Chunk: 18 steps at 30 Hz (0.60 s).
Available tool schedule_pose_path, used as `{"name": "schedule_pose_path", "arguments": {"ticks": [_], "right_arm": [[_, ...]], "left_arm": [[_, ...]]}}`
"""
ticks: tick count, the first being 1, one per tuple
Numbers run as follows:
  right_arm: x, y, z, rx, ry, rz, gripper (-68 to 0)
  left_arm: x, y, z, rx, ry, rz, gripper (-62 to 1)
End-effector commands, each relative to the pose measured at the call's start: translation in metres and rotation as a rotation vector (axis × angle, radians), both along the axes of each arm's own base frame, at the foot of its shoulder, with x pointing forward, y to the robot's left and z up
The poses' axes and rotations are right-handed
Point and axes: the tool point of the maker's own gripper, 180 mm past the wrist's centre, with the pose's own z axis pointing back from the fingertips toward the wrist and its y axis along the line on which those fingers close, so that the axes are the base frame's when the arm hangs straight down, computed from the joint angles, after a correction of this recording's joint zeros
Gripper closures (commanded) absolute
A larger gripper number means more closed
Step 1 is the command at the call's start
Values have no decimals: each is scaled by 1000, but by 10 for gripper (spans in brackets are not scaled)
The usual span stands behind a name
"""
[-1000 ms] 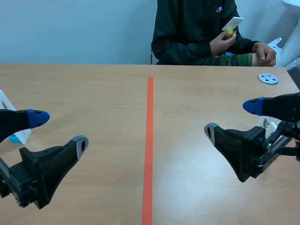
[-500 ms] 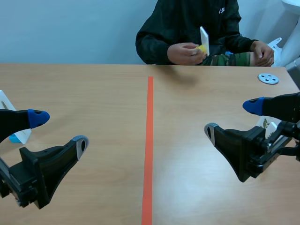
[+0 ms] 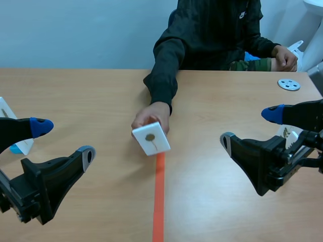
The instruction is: Sort the leaf by its shape. The table is split by an orange tape line. A compound leaf with several leaflets goes to the left side, a simple leaf with one blade goes to the right side. Return to the home posture when a red brick is placed on the table.
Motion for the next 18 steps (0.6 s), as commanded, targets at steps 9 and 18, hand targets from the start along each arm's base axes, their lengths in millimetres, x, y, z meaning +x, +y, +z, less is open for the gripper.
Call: {"name": "schedule_pose_path", "arguments": {"ticks": [9, 18], "right_arm": [[5, -5, 8, 6, -30, -11, -679], [5, -5, 8, 6, -30, -11, -679]], "left_arm": [[1, 0, 5, -25, -12, 9, -623], [1, 0, 3, -21, -7, 9, -623]]}}
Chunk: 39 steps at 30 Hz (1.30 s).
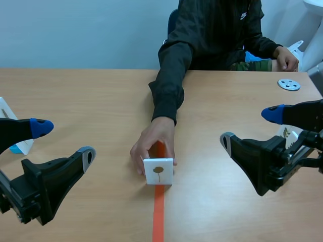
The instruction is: Sort the leaf by its shape. The table is split by an orange tape line. A compound leaf with several leaflets goes to the left side, a simple leaf with one blade goes to the right side. Return to the home posture when a red brick is placed on the table.
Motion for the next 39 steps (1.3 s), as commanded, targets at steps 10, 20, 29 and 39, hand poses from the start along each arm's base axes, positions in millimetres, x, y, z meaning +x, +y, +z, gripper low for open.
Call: {"name": "schedule_pose_path", "arguments": {"ticks": [10, 20, 29, 39], "right_arm": [[5, -5, 8, 6, -30, -11, -679], [5, -5, 8, 6, -30, -11, -679], [5, -5, 8, 7, -31, -11, -679], [5, -5, 8, 6, -31, -11, -679]], "left_arm": [[1, 0, 4, -22, -9, 9, -623], [-2, -2, 0, 20, -11, -20, -623], [-3, -1, -7, 64, -12, -32, -623], [0, -9, -16, 101, -21, -69, -623]]}}
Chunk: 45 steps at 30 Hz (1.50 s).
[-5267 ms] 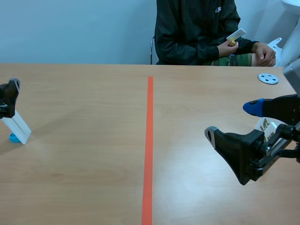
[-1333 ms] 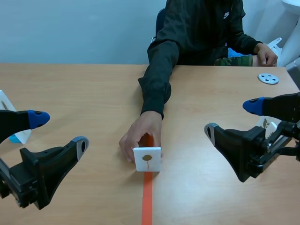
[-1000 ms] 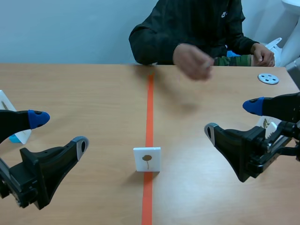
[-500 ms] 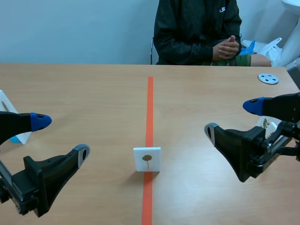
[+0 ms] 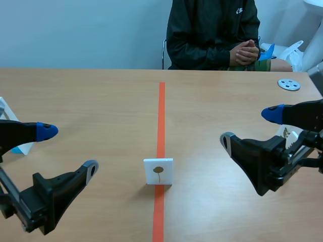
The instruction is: Sort the leaf by its shape. The table is split by an orange tape line. A compound leaf with several leaflets goes to the left side, a simple leaf with one blade goes to the right side. Return to the home posture when a red brick is placed on the table.
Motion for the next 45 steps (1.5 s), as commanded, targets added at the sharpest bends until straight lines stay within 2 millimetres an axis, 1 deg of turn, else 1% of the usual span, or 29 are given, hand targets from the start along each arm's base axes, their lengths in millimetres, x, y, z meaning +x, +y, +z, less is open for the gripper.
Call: {"name": "schedule_pose_path", "arguments": {"ticks": [1, 4, 7, 13, 20, 25, 29, 35, 40, 45], "right_arm": [[5, -5, 8, 6, -31, -11, -679], [5, -5, 8, 6, -30, -11, -679], [5, -5, 8, 6, -31, -11, -679], [5, -5, 8, 6, -31, -12, -679], [7, -8, 8, 4, -30, -31, -679], [7, -8, 8, 4, -30, -31, -679], [7, -8, 8, 4, -30, -31, -679], [7, -8, 8, 3, -29, -30, -679], [7, -8, 8, 3, -29, -30, -679], [7, -8, 7, 0, -26, -30, -679]], "left_arm": [[1, -7, -2, -18, -3, -15, -623], [0, -13, -17, -11, 21, -37, -623], [2, -19, -26, -26, 17, -54, -623], [13, -26, -49, -17, 17, -74, -623], [23, -39, -71, -7, 1, -116, -623], [22, -54, -82, -15, -12, -174, -623], [26, -63, -92, -9, -10, -191, -623], [40, -76, -102, -25, -14, -177, -623], [45, -92, -100, -62, -31, -202, -623], [51, -104, -103, -28, -64, -223, -623]]}}
